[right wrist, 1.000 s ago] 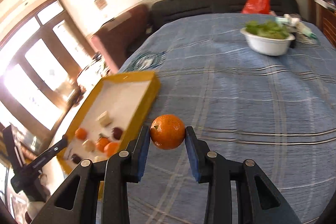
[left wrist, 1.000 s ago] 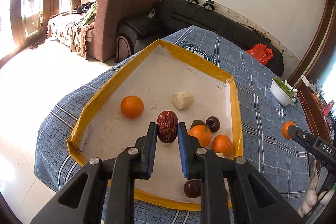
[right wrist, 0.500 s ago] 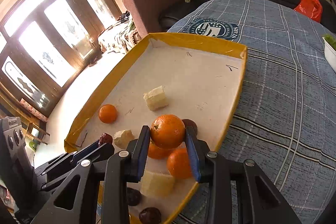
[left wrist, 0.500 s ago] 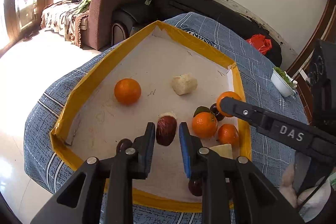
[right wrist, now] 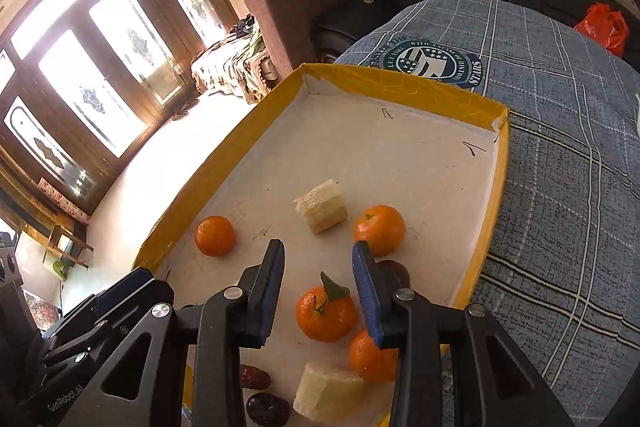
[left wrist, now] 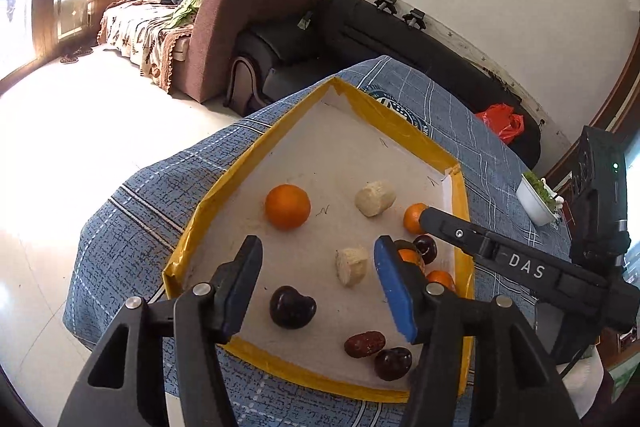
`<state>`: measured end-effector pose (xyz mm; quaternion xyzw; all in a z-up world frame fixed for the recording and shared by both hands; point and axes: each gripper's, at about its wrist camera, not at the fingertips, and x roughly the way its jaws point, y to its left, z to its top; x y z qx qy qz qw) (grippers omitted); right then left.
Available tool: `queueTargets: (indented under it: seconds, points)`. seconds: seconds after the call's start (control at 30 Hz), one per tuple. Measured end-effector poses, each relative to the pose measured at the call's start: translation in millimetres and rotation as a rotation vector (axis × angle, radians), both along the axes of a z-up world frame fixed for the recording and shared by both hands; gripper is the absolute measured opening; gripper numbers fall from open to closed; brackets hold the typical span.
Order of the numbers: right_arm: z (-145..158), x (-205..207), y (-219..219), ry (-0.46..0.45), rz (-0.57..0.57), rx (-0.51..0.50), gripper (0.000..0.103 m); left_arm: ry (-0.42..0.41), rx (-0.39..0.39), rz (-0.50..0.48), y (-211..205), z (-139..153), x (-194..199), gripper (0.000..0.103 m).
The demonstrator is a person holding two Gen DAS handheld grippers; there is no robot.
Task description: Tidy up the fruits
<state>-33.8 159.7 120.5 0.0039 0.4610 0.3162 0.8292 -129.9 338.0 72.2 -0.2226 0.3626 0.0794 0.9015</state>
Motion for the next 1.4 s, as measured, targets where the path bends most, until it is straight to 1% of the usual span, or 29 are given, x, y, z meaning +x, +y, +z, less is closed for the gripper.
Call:
queueTargets:
  seconds: [0.1, 0.17, 0.27, 0.33, 0.37, 0.4, 0.43, 0.47, 0.5, 0.57, 0.63, 0.7, 0.83, 1.03, 1.4]
  points:
    - [4.7, -5.5, -19.0, 0.004, -0.034, 0.022, 0.043, -0.008, 0.015, -0.016, -13.1, 5.0, -1.3, 0.064]
    - [6.2, -12.1, -31.6, -0.002, -0.056, 0.021, 0.043, -0.014, 0.027, -0.029, -20.6, 8.4, -3.3, 0.065]
    - [11.3, -26.5, -54.5, -0.031, -0.093, 0.018, 0.043, -0.026, 0.048, -0.048, -35.2, 15.2, -5.9, 0.068]
    - [14.8, -36.8, -70.5, -0.055, -0.126, 0.018, 0.048, -0.032, 0.066, -0.064, -46.3, 19.4, -8.2, 0.069]
    - [16.4, -42.7, -81.2, -0.069, -0.149, 0.022, 0.053, -0.032, 0.076, -0.07, -51.6, 21.2, -8.8, 0.069]
    - [17.8, -47.9, -90.6, -0.079, -0.171, 0.027, 0.057, -0.033, 0.093, -0.077, -59.1, 23.2, -10.4, 0.069]
    - [18.4, -52.7, -100.2, -0.089, -0.196, 0.031, 0.058, -0.033, 0.116, -0.078, -67.0, 25.1, -12.0, 0.069]
    - [18.5, -57.5, -110.5, -0.1, -0.224, 0.032, 0.058, -0.032, 0.144, -0.078, -73.2, 27.4, -13.0, 0.071]
    - [18.2, -63.9, -119.5, -0.107, -0.248, 0.031, 0.058, -0.03, 0.181, -0.077, -81.9, 29.3, -14.2, 0.075]
    - [14.8, -71.7, -136.1, -0.116, -0.291, 0.027, 0.058, -0.025, 0.263, -0.078, -101.1, 32.4, -18.2, 0.079]
    - [10.8, -78.9, -149.8, -0.112, -0.324, 0.027, 0.058, -0.027, 0.307, -0.087, -116.3, 35.2, -20.6, 0.082]
    - [7.3, -85.3, -162.7, -0.099, -0.349, 0.04, 0.058, -0.033, 0.323, -0.107, -128.2, 36.7, -25.5, 0.085]
    - [6.5, -98.2, -181.0, -0.098, -0.374, 0.057, 0.059, -0.04, 0.354, -0.147, -149.8, 40.8, -31.8, 0.085]
    - [12.2, -113.2, -195.8, -0.119, -0.382, 0.069, 0.061, -0.055, 0.386, -0.176, -171.6, 45.2, -39.3, 0.085]
    - [15.5, -122.1, -202.4, -0.129, -0.371, 0.082, 0.061, -0.056, 0.406, -0.186, -180.4, 49.7, -44.6, 0.086]
